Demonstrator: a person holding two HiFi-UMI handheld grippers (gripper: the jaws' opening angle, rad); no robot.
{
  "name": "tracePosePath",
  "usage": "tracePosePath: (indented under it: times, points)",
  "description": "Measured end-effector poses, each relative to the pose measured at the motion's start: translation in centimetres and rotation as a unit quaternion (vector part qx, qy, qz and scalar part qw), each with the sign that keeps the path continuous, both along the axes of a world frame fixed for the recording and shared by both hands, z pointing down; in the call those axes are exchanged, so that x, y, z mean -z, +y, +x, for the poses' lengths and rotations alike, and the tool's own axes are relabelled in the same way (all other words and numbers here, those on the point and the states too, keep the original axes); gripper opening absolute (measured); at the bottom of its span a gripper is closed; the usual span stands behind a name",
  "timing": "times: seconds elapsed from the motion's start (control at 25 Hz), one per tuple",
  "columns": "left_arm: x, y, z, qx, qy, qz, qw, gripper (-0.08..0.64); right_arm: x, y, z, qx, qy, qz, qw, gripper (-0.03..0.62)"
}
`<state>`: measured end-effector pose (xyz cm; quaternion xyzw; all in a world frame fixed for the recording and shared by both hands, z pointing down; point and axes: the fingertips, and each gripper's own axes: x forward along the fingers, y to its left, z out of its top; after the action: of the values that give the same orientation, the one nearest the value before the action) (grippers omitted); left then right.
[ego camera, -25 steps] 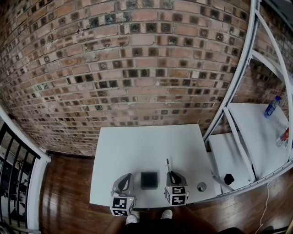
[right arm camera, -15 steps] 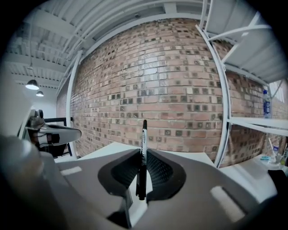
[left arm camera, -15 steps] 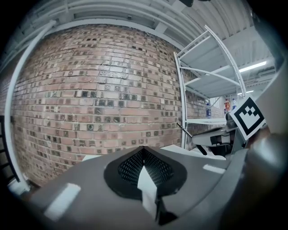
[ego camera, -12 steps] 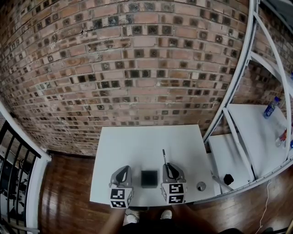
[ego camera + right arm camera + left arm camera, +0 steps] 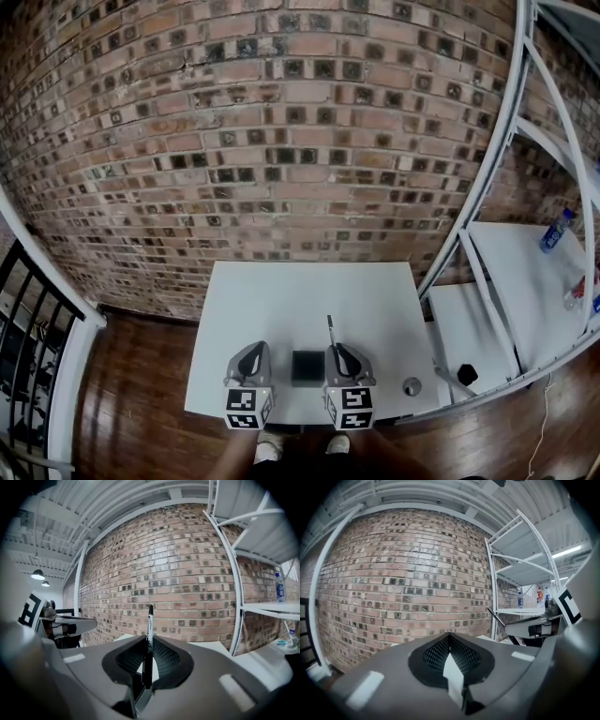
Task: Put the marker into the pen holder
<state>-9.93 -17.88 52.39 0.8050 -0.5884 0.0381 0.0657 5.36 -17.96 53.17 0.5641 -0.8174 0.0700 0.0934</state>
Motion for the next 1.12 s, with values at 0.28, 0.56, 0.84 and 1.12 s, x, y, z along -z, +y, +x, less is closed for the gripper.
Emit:
tracePosePath:
  times: [0.28,0.56,0.84,1.12]
  points:
    - [-0.3,1.1,-0.1,-0.005,-0.006,0.003,1.0,0.014,0.1,1.4,-1.8,0.016,-0.002,0.009,1.0,0.046]
    - [-0.4,1.8,-0.6,-0.004,-0.004,0.007,1.0,0.014,0.4,1.9,-2.3,0.015,0.005,0.018,1.0,0.046]
    - [0.0,2.2,-0.3,-0.015,-0.016,0.022,0.9995,0.012,0.6,1.7,-2.8,0.018,0.008,0.024,1.0,0.046]
    - [0.3,1.4,-1.3,-0.008,-0.006,0.027,0.9996,0.014,0.2,0.3,-4.2,0.024,0.004,0.027,0.999,0.046]
